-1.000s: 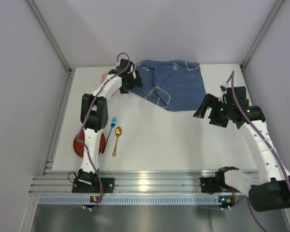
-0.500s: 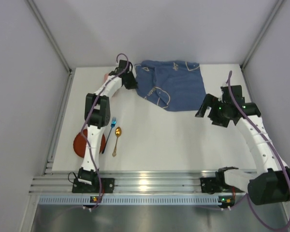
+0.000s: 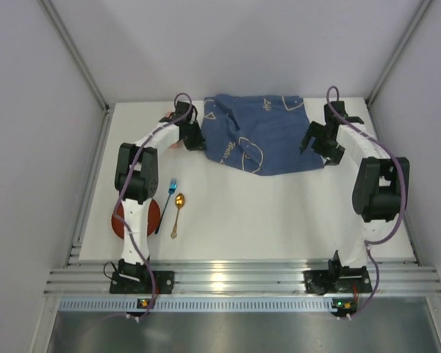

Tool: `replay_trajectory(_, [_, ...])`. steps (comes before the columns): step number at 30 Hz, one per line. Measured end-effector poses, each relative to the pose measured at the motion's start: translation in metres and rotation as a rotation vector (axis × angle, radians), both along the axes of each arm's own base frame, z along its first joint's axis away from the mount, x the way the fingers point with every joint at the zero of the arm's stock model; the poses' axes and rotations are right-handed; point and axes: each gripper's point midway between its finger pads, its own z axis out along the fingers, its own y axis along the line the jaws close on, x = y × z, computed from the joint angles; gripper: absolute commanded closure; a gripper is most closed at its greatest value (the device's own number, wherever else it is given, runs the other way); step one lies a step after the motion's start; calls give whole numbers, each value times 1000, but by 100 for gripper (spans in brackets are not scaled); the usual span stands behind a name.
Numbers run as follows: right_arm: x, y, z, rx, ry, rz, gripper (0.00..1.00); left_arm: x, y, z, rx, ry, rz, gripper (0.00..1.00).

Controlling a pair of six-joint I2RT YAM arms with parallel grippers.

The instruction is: Set the dinner table for one person

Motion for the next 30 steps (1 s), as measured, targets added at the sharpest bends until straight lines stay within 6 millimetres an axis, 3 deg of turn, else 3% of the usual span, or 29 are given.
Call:
replay_trajectory(4, [18,-30,-27,-77,52,-76,1,-23,3,2,-3,33,-9,100])
replay_trajectory(8, [14,-47,-61,-108,135,-116,4,-40,3,5,-3,55,-23,100])
replay_trajectory(10, [15,-50,-65,-118,151,-121,18,-46,3,7,1,62,-32,100])
replay_trajectory(13, [19,-51,-66,-123,152,-117,50,-52,3,11,9,67,-47,100])
replay_trajectory(15, [21,-50,-66,-113,147,-115,61,-55,3,15,12,67,-54,100])
replay_trajectory(18, [26,-46,-66,-91,129,-105,100,-56,3,21,14,58,-63,100])
replay_trajectory(25, [27,-41,-66,-53,103,-92,100,-73,12,23,53,94,-52,100])
replay_trajectory(27, [12,-43,-65,-57,114,-103,100,-88,23,23,87,125,-21,100])
replay_trajectory(30, [-35,-44,-61,-60,187,-128,100,-122,37,27,131,180,36,100])
